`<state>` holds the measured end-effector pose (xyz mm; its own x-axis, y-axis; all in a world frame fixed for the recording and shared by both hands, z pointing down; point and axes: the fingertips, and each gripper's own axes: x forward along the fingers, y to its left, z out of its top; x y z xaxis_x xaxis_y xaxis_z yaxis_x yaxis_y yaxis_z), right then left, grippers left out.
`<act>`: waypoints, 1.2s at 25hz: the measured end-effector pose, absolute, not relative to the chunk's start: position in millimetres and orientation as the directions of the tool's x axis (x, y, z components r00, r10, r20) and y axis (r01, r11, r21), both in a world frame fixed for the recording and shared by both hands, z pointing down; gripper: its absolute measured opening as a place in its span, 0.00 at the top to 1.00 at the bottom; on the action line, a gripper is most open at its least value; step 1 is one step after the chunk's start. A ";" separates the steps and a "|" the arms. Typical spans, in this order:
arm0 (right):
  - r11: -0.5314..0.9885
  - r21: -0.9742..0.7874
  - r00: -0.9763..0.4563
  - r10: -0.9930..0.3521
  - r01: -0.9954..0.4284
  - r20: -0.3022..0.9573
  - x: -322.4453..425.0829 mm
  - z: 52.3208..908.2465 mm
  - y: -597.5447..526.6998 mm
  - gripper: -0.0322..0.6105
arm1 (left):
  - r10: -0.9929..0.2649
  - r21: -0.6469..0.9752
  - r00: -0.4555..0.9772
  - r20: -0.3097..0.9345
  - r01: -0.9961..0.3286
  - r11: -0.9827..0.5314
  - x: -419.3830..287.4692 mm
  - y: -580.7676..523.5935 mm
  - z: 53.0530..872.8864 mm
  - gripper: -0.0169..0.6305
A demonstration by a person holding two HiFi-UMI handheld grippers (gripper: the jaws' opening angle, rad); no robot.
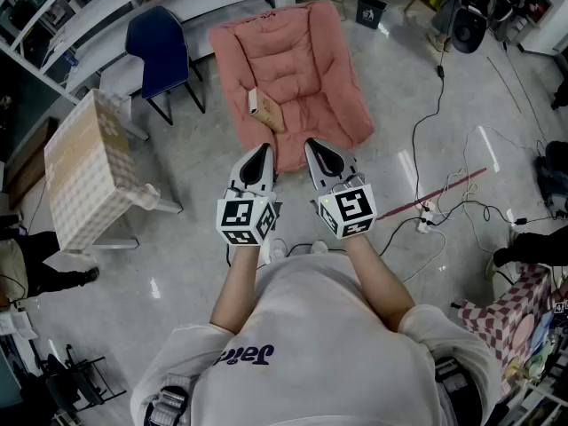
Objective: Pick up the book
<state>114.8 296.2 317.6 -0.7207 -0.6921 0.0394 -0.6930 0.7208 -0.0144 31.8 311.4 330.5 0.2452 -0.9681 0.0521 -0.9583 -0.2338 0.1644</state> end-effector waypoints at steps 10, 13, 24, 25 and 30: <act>0.679 -0.097 -0.686 -0.724 -0.727 0.071 169.2 333.0 281.2 0.93 | -0.979 0.142 0.189 0.081 -0.974 -0.176 57.9 314.9 340.5 0.95; 0.666 -0.155 -0.681 -0.728 -0.730 0.079 169.6 342.9 269.1 0.93 | -0.979 0.150 0.172 0.113 -0.977 -0.155 48.1 310.4 353.1 0.95; 0.647 -0.164 -0.668 -0.723 -0.744 0.177 104.2 386.0 174.7 0.93 | -0.949 0.206 0.281 0.144 -0.946 -0.250 2.9 193.8 384.8 0.95; 0.650 -0.153 -0.668 -0.722 -0.744 0.182 95.2 386.3 161.7 0.93 | -0.945 0.209 0.293 0.143 -0.943 -0.260 -3.8 178.9 386.3 0.95; 0.638 -0.117 -0.647 -0.734 -0.761 0.205 53.6 385.0 96.8 0.93 | -0.929 0.222 0.336 0.159 -0.929 -0.298 -42.6 107.0 397.7 0.95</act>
